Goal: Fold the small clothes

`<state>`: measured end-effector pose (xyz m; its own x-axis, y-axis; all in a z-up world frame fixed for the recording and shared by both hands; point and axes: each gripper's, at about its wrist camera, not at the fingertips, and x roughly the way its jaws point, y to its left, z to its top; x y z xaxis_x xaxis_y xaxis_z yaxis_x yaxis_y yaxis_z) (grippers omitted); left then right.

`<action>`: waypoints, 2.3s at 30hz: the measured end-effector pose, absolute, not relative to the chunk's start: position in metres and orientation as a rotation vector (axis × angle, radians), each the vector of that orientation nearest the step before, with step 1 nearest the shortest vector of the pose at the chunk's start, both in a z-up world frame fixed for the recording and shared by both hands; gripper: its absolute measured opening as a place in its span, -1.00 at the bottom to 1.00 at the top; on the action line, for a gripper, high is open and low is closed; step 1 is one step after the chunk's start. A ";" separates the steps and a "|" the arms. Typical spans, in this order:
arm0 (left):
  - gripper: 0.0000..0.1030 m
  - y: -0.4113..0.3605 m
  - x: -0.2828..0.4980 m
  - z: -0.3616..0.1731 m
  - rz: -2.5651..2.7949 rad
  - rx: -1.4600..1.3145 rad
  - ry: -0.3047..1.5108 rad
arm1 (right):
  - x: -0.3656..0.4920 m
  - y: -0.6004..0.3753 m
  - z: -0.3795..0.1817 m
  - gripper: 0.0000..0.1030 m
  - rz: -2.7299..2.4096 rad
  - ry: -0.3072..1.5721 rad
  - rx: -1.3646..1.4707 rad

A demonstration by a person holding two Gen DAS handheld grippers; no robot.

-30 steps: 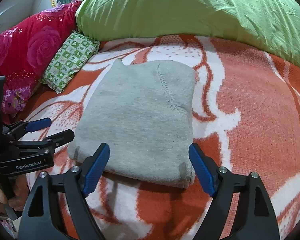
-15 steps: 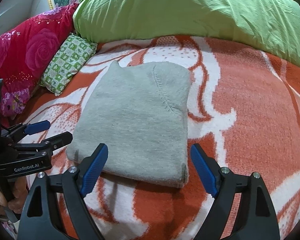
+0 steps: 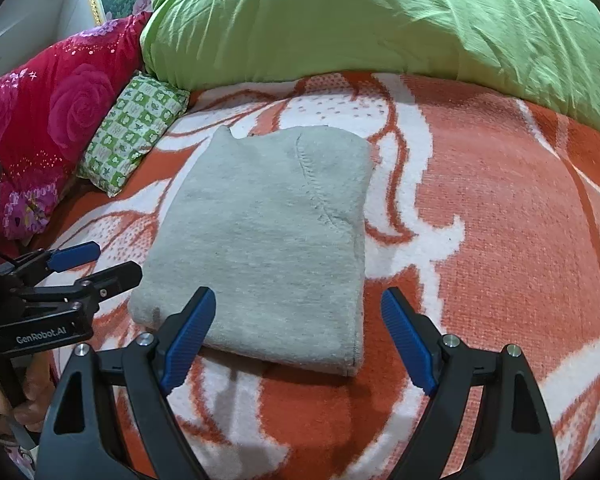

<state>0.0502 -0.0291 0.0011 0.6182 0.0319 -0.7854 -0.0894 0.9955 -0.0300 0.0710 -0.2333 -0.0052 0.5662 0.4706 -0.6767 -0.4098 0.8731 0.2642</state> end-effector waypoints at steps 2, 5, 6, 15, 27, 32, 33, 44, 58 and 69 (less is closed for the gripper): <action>0.58 -0.030 0.050 0.004 0.063 -0.076 0.894 | 0.072 -0.234 -0.005 0.65 0.519 0.820 0.078; 0.58 -0.029 0.049 0.006 0.057 -0.090 0.885 | 0.071 -0.234 -0.004 0.65 0.519 0.814 0.079; 0.58 -0.028 0.048 0.007 0.056 -0.095 0.883 | 0.070 -0.235 -0.004 0.65 0.518 0.813 0.081; 0.58 -0.032 0.043 0.008 0.051 -0.102 0.890 | 0.072 -0.242 -0.002 0.65 0.512 0.809 0.105; 0.58 -0.032 0.037 0.012 0.061 -0.142 0.888 | 0.072 -0.233 0.010 0.65 0.534 0.786 0.112; 0.58 -0.031 0.037 0.016 0.070 -0.156 0.892 | 0.074 -0.230 0.019 0.66 0.543 0.763 0.108; 0.58 -0.032 0.037 0.016 0.074 -0.156 0.891 | 0.075 -0.231 0.019 0.66 0.542 0.763 0.108; 0.59 -0.033 0.039 0.017 0.090 -0.159 0.905 | 0.078 -0.234 0.012 0.66 0.548 0.799 0.128; 0.59 -0.036 0.040 0.016 0.097 -0.133 0.904 | 0.073 -0.234 0.007 0.66 0.547 0.814 0.111; 0.59 -0.035 0.035 0.024 0.107 -0.089 0.866 | 0.072 -0.233 0.014 0.67 0.551 0.789 0.095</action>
<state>0.0349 -0.0350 0.0243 0.6433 0.0578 -0.7634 -0.1302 0.9909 -0.0347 0.0716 -0.2328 0.0143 0.5717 0.5039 -0.6475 -0.4349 0.8553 0.2816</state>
